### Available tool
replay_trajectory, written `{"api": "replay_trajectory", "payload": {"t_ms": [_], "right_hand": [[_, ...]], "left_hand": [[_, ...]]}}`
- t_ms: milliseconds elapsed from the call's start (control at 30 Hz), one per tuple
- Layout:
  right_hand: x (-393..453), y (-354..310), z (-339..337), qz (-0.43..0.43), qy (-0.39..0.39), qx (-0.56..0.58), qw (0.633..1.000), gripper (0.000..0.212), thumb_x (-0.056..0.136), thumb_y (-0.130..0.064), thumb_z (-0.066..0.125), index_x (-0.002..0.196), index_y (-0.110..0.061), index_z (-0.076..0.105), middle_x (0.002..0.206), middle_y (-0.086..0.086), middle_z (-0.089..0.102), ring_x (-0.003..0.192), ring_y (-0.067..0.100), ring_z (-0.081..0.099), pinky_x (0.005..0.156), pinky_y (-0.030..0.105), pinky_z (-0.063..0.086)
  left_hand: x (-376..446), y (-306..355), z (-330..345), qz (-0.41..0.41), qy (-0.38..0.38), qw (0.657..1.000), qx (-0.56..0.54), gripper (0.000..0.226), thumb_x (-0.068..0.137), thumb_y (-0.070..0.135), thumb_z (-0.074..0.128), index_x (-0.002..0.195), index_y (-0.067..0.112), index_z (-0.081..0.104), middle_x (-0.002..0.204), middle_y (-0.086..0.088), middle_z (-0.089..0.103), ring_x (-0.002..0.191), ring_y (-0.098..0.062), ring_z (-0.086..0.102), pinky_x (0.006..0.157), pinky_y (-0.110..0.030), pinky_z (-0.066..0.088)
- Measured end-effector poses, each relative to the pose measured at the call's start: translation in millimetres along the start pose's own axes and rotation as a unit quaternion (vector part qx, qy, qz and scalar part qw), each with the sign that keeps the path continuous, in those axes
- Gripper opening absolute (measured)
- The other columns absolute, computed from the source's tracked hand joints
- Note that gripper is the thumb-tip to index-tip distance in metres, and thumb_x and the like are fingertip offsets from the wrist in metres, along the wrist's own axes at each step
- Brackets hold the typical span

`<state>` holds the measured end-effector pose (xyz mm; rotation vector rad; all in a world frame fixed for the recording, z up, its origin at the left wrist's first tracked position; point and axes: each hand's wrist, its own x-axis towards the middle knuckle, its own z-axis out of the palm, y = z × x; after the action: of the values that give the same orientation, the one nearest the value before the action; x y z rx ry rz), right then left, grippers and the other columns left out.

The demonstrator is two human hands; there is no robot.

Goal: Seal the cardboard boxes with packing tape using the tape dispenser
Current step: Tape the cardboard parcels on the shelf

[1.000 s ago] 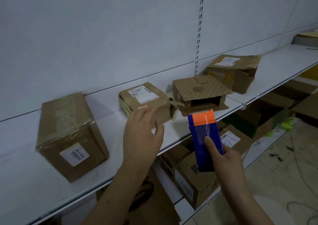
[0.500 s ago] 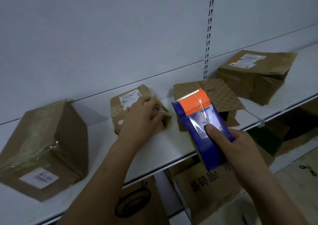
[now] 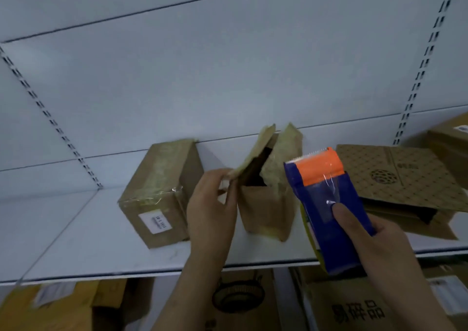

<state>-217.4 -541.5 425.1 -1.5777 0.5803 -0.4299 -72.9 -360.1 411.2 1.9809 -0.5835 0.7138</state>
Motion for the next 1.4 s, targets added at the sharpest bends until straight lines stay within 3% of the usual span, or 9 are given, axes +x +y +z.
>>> {"api": "replay_trajectory", "payload": {"t_ms": [267,500,667,800,900,1000,1100,1267,1400], "right_hand": [[8,-25,2,-0.109,0.029,-0.143,0.983,0.048,0.074,-0.057,0.055,0.070,-0.009,0.061,0.055,0.004,0.065,0.052,0.012,0.063,0.050,0.024,0.043],[9,-19,11,-0.092,0.040,-0.174,0.980,0.051,0.083,-0.054,0.055,0.071,-0.005,0.061,0.060,0.006,0.064,0.052,0.013,0.059,0.051,0.023,0.039],[6,-19,16,-0.106,0.053,-0.200,0.973,0.049,0.080,-0.057,0.054,0.068,-0.010,0.059,0.053,0.000,0.060,0.049,0.003,0.059,0.050,0.020,0.038],[2,-14,20,-0.090,0.063,-0.184,0.977,0.047,0.078,-0.060,0.053,0.071,-0.014,0.060,0.056,-0.003,0.064,0.054,-0.001,0.061,0.051,0.018,0.039],[2,-13,22,-0.081,0.071,-0.179,0.978,0.045,0.084,-0.056,0.055,0.072,-0.013,0.062,0.061,-0.002,0.065,0.055,0.000,0.062,0.053,0.020,0.039],[1,-13,23,-0.068,0.070,-0.163,0.982,0.042,0.087,-0.052,0.055,0.077,-0.011,0.063,0.065,-0.001,0.066,0.058,0.006,0.063,0.052,0.019,0.040],[1,-10,26,-0.040,0.066,-0.118,0.990,0.042,0.089,-0.051,0.054,0.081,-0.010,0.064,0.072,0.001,0.068,0.066,0.010,0.064,0.056,0.022,0.042],[-5,-1,28,0.005,0.088,-0.033,0.996,0.041,0.088,-0.049,0.056,0.086,-0.009,0.065,0.073,0.002,0.070,0.065,0.011,0.066,0.056,0.023,0.040],[-14,4,17,0.011,0.141,0.005,0.990,0.046,0.076,-0.055,0.060,0.087,-0.010,0.065,0.082,0.008,0.071,0.078,0.022,0.068,0.063,0.031,0.045]], "left_hand": [[-3,-15,-12,0.076,-0.011,0.997,0.024,0.016,0.090,0.018,0.068,0.102,0.022,0.076,0.098,0.013,0.073,0.088,-0.004,0.069,0.074,-0.032,0.058],[-41,-17,-4,0.148,-0.101,0.983,-0.041,0.045,0.093,0.024,0.056,0.137,0.013,0.059,0.147,0.006,0.051,0.139,-0.012,0.044,0.110,-0.029,0.042],[-22,-17,-9,0.043,-0.123,0.979,-0.154,0.031,0.100,0.037,0.051,0.118,0.026,0.073,0.126,0.018,0.063,0.118,-0.012,0.059,0.097,-0.034,0.051],[13,-22,-9,0.129,-0.149,0.979,-0.045,0.019,0.091,0.044,0.060,0.095,0.030,0.073,0.097,0.024,0.063,0.103,-0.005,0.053,0.090,-0.026,0.044],[27,-24,-5,0.171,-0.237,0.956,-0.034,0.024,0.093,0.043,0.057,0.116,0.037,0.060,0.098,0.018,0.049,0.097,-0.006,0.049,0.083,-0.022,0.044],[34,-25,-3,0.243,-0.264,0.933,0.009,0.056,0.099,0.041,0.049,0.151,0.044,0.029,0.105,0.014,0.040,0.097,-0.005,0.040,0.083,-0.013,0.037],[31,-36,3,0.330,-0.209,0.919,0.057,0.043,0.102,0.032,0.047,0.145,0.033,0.048,0.112,0.001,0.048,0.106,-0.015,0.043,0.086,-0.021,0.039],[9,-41,16,0.284,-0.168,0.944,-0.021,0.042,0.097,0.010,0.054,0.137,0.024,0.060,0.124,-0.002,0.052,0.117,-0.019,0.045,0.101,-0.019,0.033],[3,-39,13,0.236,-0.182,0.951,-0.080,0.040,0.097,0.005,0.049,0.132,0.017,0.062,0.134,0.001,0.055,0.123,-0.020,0.049,0.105,-0.034,0.039]]}}
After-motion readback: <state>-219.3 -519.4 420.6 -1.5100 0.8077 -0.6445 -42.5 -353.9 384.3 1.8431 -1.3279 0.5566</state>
